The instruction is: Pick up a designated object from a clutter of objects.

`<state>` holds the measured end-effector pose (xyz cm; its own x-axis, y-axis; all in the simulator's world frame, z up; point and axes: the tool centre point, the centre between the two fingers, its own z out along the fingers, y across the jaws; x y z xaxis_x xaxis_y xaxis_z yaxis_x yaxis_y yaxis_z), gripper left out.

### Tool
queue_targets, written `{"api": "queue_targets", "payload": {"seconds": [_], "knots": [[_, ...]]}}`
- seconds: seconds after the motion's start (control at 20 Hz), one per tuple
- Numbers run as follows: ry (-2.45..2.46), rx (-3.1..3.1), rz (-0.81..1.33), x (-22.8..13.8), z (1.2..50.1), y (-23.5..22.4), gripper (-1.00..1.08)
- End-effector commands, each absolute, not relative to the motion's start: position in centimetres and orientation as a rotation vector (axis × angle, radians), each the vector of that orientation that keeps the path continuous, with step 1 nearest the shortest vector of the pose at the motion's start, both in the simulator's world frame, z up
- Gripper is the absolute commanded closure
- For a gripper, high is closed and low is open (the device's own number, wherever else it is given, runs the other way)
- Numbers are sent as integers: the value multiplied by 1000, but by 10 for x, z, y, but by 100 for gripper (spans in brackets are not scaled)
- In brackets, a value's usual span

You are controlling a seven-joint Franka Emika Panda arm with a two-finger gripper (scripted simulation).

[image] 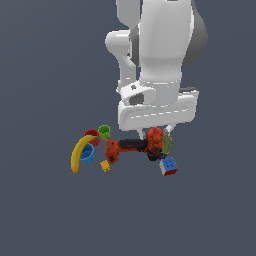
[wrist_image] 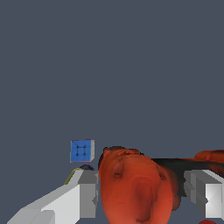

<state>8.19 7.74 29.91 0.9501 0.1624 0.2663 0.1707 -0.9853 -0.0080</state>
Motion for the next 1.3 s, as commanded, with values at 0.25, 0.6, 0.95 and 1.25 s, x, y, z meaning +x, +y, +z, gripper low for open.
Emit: {"api": "queue_targets", "payload": {"seconds": [0.25, 0.6, 0.95, 1.25], "knots": [[-263, -3070, -427, 67, 374, 96, 108], [-264, -3069, -427, 60, 411, 106, 108], [-264, -3070, -415, 59, 416, 109, 108], [-264, -3070, -415, 52, 425, 107, 108]]}}
